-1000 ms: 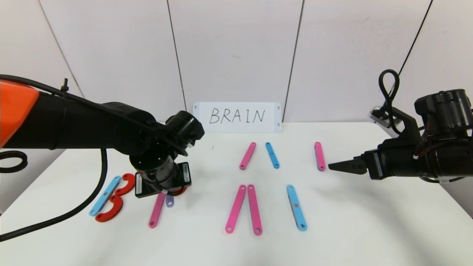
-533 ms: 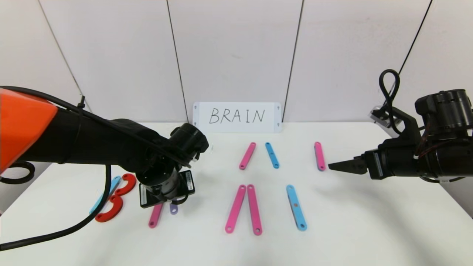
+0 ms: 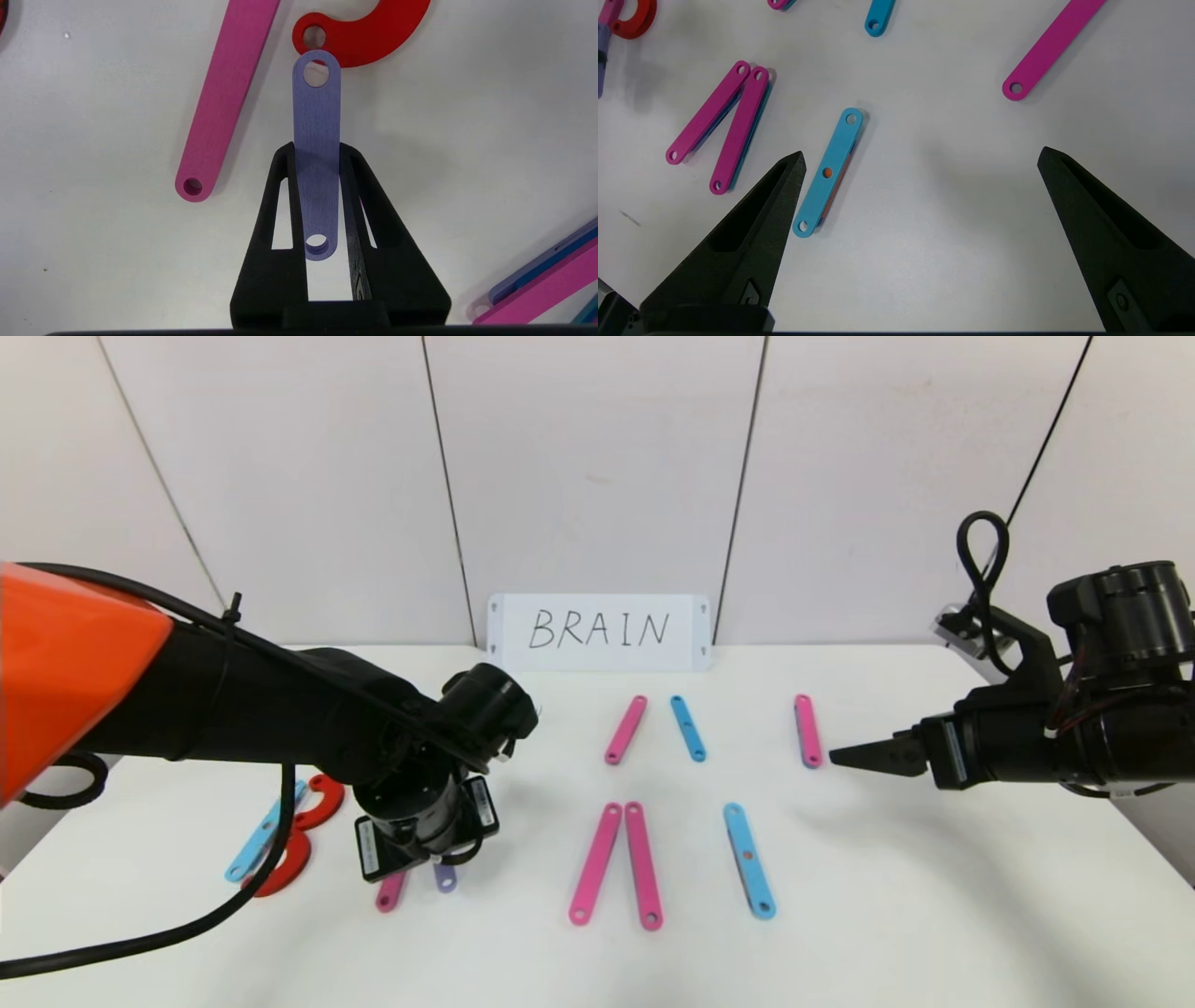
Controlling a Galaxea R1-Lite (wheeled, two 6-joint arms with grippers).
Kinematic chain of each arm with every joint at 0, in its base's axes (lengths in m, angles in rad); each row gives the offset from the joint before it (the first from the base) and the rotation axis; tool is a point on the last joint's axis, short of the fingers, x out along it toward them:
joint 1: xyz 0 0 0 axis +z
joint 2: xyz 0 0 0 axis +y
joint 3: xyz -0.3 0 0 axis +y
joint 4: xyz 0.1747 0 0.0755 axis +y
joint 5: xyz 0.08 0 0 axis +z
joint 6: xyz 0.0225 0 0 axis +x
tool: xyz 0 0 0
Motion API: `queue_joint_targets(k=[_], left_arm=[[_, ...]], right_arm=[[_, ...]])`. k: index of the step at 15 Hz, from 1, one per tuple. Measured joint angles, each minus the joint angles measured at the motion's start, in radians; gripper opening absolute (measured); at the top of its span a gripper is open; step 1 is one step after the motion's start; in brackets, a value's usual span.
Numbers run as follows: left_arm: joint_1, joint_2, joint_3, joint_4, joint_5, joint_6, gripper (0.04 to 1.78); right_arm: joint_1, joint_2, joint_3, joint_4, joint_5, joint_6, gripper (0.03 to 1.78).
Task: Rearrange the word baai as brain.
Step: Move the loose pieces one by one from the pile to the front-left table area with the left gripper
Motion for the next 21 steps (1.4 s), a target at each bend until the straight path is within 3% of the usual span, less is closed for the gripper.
queue_joint_targets(k=[21], left_arm=[[-0.007,0.041,0.01,0.016,0.03,-0.079,0.28]], right_arm=[[0.002,-0.004,0.005,0.0,0.0,0.0,1.74]])
